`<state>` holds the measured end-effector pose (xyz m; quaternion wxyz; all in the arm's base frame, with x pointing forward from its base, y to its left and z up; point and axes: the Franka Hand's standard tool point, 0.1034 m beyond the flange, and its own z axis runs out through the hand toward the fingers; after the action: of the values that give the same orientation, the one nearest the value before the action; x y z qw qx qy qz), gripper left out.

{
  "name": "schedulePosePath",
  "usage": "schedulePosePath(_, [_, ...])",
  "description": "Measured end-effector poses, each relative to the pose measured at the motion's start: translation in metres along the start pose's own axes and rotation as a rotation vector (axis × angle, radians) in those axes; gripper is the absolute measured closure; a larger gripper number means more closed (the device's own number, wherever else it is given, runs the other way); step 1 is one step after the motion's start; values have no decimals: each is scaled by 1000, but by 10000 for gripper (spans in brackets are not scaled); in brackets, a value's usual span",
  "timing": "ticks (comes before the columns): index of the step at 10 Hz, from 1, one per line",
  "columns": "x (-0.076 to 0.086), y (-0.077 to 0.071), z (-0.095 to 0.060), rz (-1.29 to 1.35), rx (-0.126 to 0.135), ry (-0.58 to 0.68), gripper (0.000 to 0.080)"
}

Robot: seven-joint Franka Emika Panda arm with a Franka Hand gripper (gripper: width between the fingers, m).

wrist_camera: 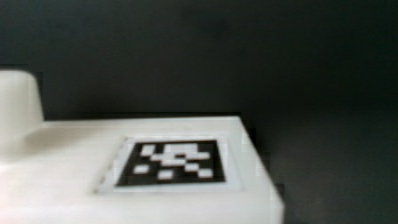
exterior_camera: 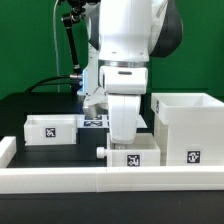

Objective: Assemble drawer

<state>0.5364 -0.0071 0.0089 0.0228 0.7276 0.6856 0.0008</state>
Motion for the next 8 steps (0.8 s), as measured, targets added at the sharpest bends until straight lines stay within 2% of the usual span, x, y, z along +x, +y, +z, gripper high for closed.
schedulePosePath(2, [-2, 0, 0, 4, 3, -1, 758])
schedulePosePath(3, [-3, 0, 0, 5, 16, -3, 758])
schedulePosePath(6, [1, 0, -1, 2, 15, -1, 758])
schedulePosePath(8, [4, 3, -2, -19, 29, -8, 758])
